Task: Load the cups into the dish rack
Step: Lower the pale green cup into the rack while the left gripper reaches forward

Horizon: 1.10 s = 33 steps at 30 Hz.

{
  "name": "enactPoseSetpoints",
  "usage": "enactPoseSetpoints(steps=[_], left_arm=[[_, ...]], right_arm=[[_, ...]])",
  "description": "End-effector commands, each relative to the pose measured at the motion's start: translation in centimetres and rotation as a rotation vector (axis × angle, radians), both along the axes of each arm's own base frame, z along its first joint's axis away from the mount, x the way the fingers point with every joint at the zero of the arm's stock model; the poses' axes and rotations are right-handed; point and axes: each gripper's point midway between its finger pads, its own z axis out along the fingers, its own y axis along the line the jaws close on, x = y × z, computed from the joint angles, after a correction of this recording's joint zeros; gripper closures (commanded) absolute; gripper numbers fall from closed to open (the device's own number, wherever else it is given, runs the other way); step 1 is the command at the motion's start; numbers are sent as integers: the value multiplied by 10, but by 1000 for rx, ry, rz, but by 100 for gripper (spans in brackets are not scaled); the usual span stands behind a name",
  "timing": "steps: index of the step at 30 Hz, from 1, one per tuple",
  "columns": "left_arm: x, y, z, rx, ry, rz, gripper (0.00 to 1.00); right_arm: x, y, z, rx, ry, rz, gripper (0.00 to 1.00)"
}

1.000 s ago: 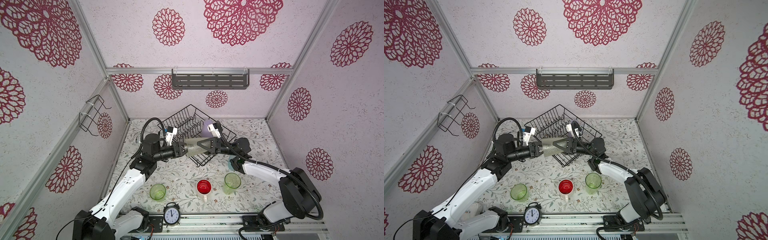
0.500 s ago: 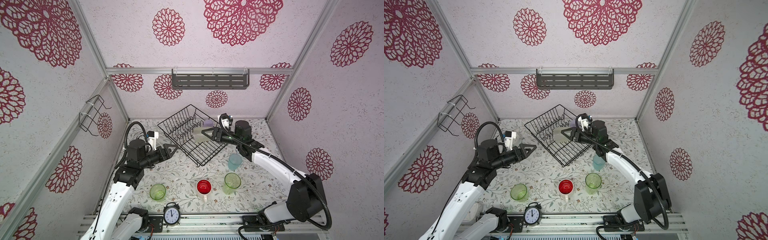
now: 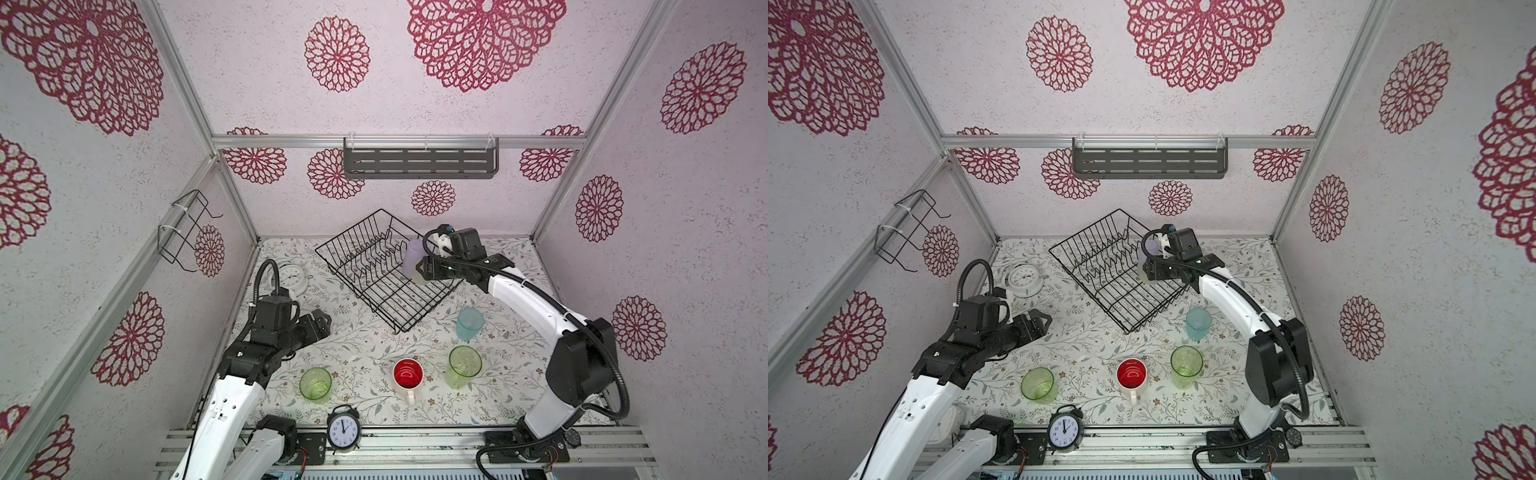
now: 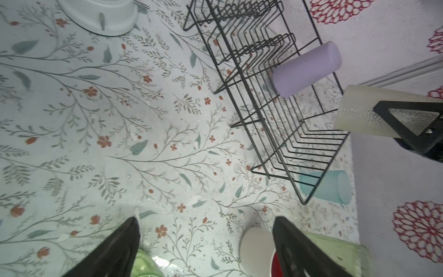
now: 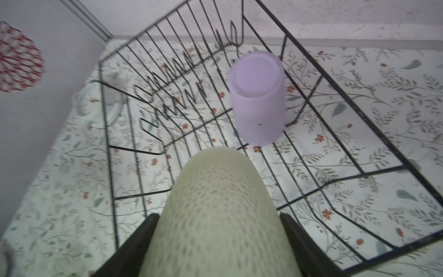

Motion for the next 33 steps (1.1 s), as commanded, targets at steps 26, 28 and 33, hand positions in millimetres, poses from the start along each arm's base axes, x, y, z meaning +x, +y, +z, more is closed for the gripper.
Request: enactPoseSetpoints(steps=[26, 28, 33], left_arm=[[-5, 17, -16, 93, 90, 41, 7], [-7, 21, -15, 105, 107, 64, 7], [-19, 26, -17, 124, 164, 76, 7]], right_arm=[[59, -58, -91, -390, 138, -91, 22], [60, -59, -91, -394, 137, -87, 19], [60, -57, -89, -384, 122, -77, 19]])
